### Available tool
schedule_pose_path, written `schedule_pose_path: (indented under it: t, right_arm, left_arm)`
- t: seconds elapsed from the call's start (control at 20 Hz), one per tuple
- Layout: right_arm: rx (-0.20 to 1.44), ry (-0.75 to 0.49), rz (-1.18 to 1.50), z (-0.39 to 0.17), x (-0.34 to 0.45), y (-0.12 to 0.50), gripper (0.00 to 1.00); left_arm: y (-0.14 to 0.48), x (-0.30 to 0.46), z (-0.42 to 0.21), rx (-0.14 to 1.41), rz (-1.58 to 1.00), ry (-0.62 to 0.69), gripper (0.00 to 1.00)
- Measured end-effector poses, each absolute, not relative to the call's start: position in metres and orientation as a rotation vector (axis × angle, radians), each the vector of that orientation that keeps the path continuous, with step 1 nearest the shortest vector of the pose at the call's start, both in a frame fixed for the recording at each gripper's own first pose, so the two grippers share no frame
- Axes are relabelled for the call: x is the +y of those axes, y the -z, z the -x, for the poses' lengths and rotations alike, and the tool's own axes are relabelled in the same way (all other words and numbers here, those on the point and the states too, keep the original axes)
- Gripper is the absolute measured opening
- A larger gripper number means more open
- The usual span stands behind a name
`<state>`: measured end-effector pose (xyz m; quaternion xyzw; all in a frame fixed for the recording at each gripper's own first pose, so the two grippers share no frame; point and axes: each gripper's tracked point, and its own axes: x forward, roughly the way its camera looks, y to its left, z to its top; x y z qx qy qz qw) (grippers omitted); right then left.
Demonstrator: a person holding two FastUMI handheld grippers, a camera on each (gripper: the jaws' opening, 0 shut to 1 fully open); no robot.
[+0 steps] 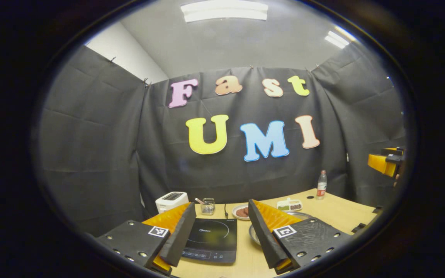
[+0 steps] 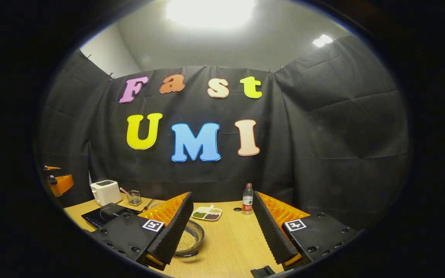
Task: First push the handle of the pot to place it horizontally, then grasp the pot with both hands and set it on the induction cooktop.
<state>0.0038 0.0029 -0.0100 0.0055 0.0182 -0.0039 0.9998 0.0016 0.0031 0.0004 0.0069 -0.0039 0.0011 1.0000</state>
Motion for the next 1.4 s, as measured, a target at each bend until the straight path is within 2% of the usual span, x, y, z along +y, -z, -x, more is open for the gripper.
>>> schedule_pose_path:
  t: [0.1,0.15,0.2,0.25,0.3,0.4,0.5,0.55,0.6,0.65,0.75,0.8,0.85,1.05,1.2,1.25,1.4]
  right_arm:
    - [0.041,0.009,-0.012,-0.005,0.003,0.011,0.96]
    - [0.042,0.011,-0.010,-0.006,0.003,0.011,0.86]
    - [0.042,0.012,-0.008,-0.006,0.004,0.012,0.82]
    - [0.043,0.017,-0.003,-0.007,0.004,0.012,0.74]
    - [0.044,0.020,0.002,-0.006,0.004,0.012,0.72]
    - [0.050,0.017,-0.003,-0.007,0.006,0.012,0.55]
    - [0.071,-0.002,-0.020,-0.009,0.013,0.016,0.46]
    - [0.073,-0.004,-0.026,-0.010,0.014,0.016,0.34]
    - [0.074,0.000,-0.030,-0.012,0.014,0.016,0.29]
    - [0.074,-0.007,-0.032,-0.012,0.016,0.015,0.19]
    - [0.084,-0.021,-0.020,-0.013,0.026,0.020,0.13]
    - [0.084,-0.015,-0.017,-0.024,0.022,0.022,0.13]
    - [0.090,-0.036,-0.020,-0.010,0.031,0.018,0.04]
    - [0.139,-0.107,-0.012,-0.019,0.064,0.036,0.02]
    - [0.191,-0.142,-0.005,-0.020,0.085,0.055,0.02]
    - [0.207,-0.152,-0.003,-0.020,0.092,0.060,0.02]
    - [0.265,-0.183,0.011,-0.019,0.115,0.082,0.02]
  left_arm:
    - [0.001,0.004,-0.002,-0.007,-0.013,-0.004,0.81]
    - [0.001,0.005,-0.002,-0.007,-0.012,-0.005,0.81]
    - [0.000,0.005,-0.003,-0.009,-0.012,-0.006,0.81]
    - [0.000,0.007,-0.004,-0.009,-0.011,-0.007,0.81]
    - [0.000,0.008,-0.004,-0.009,-0.011,-0.009,0.80]
    - [0.002,0.011,-0.005,-0.012,-0.008,-0.013,0.80]
    - [0.003,0.014,-0.007,-0.009,-0.005,-0.016,0.81]
    - [0.005,0.016,-0.007,-0.008,-0.003,-0.018,0.81]
    - [0.005,0.018,-0.009,-0.009,-0.003,-0.021,0.81]
    - [0.004,0.022,-0.009,-0.012,-0.002,-0.023,0.81]
    - [0.003,0.026,-0.012,-0.017,-0.002,-0.026,0.81]
    - [0.004,0.029,-0.013,-0.017,-0.004,-0.027,0.83]
    - [0.005,0.033,-0.015,-0.018,-0.003,-0.027,0.80]
    - [0.007,0.049,-0.023,-0.025,0.004,-0.033,0.82]
    - [0.010,0.064,-0.030,-0.028,0.001,-0.030,0.80]
    - [0.011,0.069,-0.031,-0.029,0.003,-0.029,0.83]
    - [0.016,0.089,-0.037,-0.028,0.004,-0.028,0.81]
